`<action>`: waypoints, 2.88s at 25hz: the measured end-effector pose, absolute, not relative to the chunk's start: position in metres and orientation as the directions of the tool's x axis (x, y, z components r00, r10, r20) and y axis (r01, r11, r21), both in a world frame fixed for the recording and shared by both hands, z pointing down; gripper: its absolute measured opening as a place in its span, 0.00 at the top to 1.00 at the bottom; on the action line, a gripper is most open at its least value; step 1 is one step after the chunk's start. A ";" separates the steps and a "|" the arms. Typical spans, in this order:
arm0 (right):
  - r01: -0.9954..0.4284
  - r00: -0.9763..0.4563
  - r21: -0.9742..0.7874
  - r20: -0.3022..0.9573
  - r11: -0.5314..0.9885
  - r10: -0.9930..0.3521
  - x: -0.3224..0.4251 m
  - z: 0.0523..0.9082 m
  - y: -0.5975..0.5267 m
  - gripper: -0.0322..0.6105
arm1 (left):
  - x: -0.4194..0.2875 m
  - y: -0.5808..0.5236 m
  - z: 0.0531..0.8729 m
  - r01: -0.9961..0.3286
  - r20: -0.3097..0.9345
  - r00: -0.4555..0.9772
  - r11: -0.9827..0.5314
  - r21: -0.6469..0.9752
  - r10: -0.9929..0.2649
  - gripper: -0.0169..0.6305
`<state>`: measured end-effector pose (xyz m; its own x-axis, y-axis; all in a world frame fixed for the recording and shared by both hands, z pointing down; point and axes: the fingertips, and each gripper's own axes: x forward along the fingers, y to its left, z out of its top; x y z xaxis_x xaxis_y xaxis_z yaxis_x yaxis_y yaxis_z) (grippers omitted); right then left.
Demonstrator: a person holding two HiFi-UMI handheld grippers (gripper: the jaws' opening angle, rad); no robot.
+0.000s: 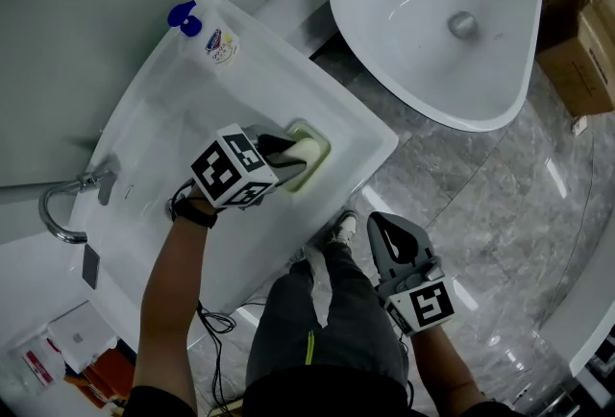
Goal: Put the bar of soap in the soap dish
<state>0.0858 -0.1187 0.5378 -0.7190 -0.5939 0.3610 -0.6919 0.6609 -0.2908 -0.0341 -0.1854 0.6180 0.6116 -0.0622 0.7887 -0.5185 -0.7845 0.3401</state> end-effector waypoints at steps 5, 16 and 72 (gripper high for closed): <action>-0.693 -0.719 -0.286 0.350 0.662 -0.601 0.080 0.530 -0.112 0.93 | -0.051 -0.191 0.607 -0.528 0.811 0.565 -0.822 0.213 -0.153 0.56; -0.705 -0.707 -0.253 0.317 0.662 -0.632 0.074 0.496 -0.093 0.93 | -0.070 -0.178 0.586 -0.591 0.783 0.550 -0.798 0.120 -0.289 0.66; -0.808 -0.588 0.016 0.056 0.589 -0.807 0.098 0.284 -0.121 0.93 | -0.234 -0.009 0.234 -0.996 -0.182 0.056 -0.042 -0.081 -0.982 0.94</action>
